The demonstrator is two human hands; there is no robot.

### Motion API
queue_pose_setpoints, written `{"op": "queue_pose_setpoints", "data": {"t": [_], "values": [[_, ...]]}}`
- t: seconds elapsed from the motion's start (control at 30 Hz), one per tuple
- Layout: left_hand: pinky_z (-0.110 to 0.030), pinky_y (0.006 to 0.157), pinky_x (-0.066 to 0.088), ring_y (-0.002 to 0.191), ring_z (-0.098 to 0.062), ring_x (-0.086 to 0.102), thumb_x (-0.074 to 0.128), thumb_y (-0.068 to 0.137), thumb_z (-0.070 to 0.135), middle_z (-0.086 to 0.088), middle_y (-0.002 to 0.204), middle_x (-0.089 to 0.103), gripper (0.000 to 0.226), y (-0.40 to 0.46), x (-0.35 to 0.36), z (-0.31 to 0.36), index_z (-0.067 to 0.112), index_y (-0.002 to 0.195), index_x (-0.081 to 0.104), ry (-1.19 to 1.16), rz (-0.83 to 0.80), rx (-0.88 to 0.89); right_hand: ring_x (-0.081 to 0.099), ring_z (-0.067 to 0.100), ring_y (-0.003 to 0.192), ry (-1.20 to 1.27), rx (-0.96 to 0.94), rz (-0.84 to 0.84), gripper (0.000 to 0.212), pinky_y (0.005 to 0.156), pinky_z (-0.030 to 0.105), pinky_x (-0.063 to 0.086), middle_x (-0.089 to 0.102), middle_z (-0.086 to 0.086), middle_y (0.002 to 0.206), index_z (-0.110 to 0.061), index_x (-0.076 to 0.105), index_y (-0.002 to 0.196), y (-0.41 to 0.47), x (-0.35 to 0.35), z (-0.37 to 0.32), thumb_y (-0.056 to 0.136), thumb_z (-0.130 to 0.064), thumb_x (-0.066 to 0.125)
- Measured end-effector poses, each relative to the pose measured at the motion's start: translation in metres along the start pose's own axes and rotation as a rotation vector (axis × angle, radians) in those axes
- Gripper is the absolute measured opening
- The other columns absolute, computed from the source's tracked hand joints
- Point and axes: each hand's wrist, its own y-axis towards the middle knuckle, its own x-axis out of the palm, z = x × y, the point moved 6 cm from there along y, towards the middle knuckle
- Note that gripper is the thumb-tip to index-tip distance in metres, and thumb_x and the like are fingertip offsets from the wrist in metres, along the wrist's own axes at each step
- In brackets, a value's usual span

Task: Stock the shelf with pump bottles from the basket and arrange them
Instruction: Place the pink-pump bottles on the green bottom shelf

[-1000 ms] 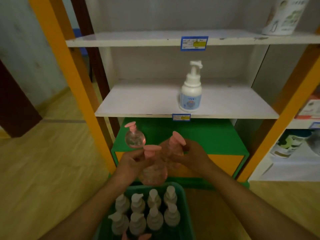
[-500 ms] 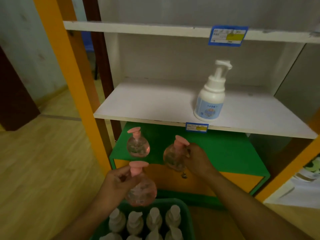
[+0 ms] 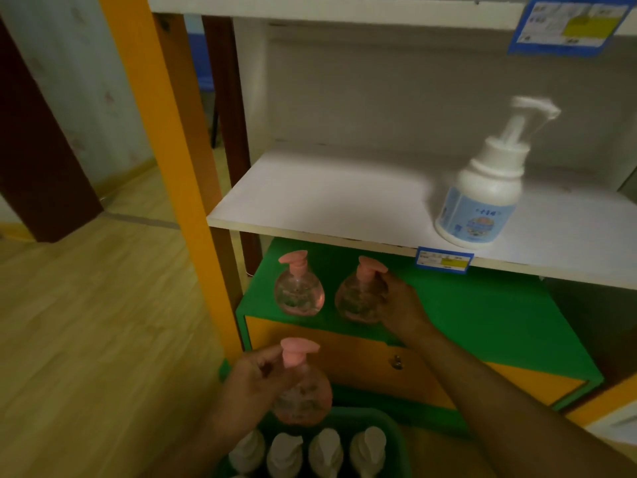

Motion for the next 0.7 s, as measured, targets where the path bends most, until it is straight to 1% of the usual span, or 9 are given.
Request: {"op": "queue_pose_setpoints", "data": {"t": [0.07,0.17,0.23,0.3,0.37,0.43,0.5,0.6,0.7], "values": [[-0.028,0.079,0.057,0.096,-0.011,0.070,0.064,0.080,0.018,0.005,0.101,0.075,0.026,0.001,-0.004,0.000,0.029,0.103,0.071,0.006,0.022,0.018,0.057,0.002,0.082,-0.003,-0.013,0.000,0.030,0.055,0.007,0.045,0.055,-0.009,0.096,-0.017,0.052,0.120,0.002,0.002,0.002,0.092,-0.008,0.053],[-0.031,0.083,0.056,0.099,-0.012,0.069,0.064,0.076,0.025,0.005,0.103,0.075,0.030,0.001,-0.005,0.003,0.028,0.105,0.070,0.014,0.014,0.037,0.059,0.013,0.093,-0.015,-0.037,0.010,0.033,0.066,0.012,0.046,0.057,-0.005,0.102,-0.018,0.052,0.124,0.000,0.002,0.002,0.091,-0.012,0.056],[-0.032,0.081,0.057,0.096,-0.014,0.070,0.064,0.077,0.026,0.002,0.101,0.075,0.030,0.000,-0.004,0.008,0.026,0.106,0.070,0.028,0.009,0.057,0.059,0.016,0.098,-0.013,-0.039,0.012,0.037,0.074,0.019,0.047,0.057,-0.005,0.104,-0.020,0.051,0.123,-0.002,0.000,0.002,0.088,-0.019,0.062],[-0.034,0.079,0.058,0.091,-0.017,0.071,0.065,0.075,0.027,-0.002,0.096,0.076,0.031,-0.002,-0.005,0.012,0.024,0.105,0.071,0.022,0.027,0.066,0.053,0.013,0.100,-0.012,-0.014,0.049,0.050,0.078,0.024,0.044,0.052,-0.007,0.109,-0.019,0.045,0.128,-0.007,-0.006,0.001,0.084,-0.026,0.068],[-0.035,0.075,0.058,0.086,-0.020,0.072,0.068,0.071,0.028,-0.007,0.092,0.076,0.029,-0.003,-0.007,0.016,0.025,0.100,0.072,-0.009,0.070,0.057,0.050,0.011,0.100,0.005,-0.003,0.107,0.055,0.072,0.015,0.042,0.049,-0.010,0.110,-0.017,0.044,0.129,-0.018,-0.012,0.000,0.082,-0.027,0.071],[-0.036,0.075,0.058,0.086,-0.022,0.072,0.070,0.071,0.025,-0.009,0.091,0.075,0.025,-0.002,-0.008,0.020,0.025,0.095,0.074,-0.012,0.105,0.059,0.054,0.010,0.098,0.087,-0.037,0.130,0.047,0.062,0.006,0.040,0.053,-0.015,0.105,-0.022,0.047,0.120,-0.036,-0.016,-0.002,0.081,-0.022,0.072],[-0.028,0.073,0.058,0.086,-0.016,0.071,0.070,0.076,0.014,-0.003,0.091,0.076,0.022,0.000,0.000,0.026,0.024,0.096,0.073,0.012,0.093,0.075,0.055,0.003,0.095,0.151,-0.063,0.130,0.048,0.070,0.010,0.043,0.054,-0.022,0.101,-0.029,0.046,0.117,-0.055,-0.019,-0.005,0.079,-0.020,0.074],[-0.014,0.066,0.053,0.083,-0.003,0.069,0.066,0.081,0.003,0.010,0.085,0.075,0.024,0.002,0.023,0.040,0.018,0.099,0.071,0.033,0.016,0.090,0.054,-0.004,0.099,0.169,-0.082,-0.028,0.052,0.080,0.014,0.044,0.055,-0.025,0.107,-0.034,0.046,0.121,-0.075,-0.014,-0.011,0.079,-0.023,0.074],[-0.015,0.073,0.053,0.091,-0.006,0.069,0.062,0.084,-0.002,-0.001,0.098,0.073,0.023,0.004,0.049,0.061,-0.001,0.106,0.068,0.091,-0.074,0.153,0.059,0.001,0.106,0.072,-0.078,-0.317,0.051,0.085,0.019,0.050,0.061,-0.019,0.116,-0.046,0.050,0.121,-0.094,0.000,-0.015,0.077,-0.032,0.074]]}}
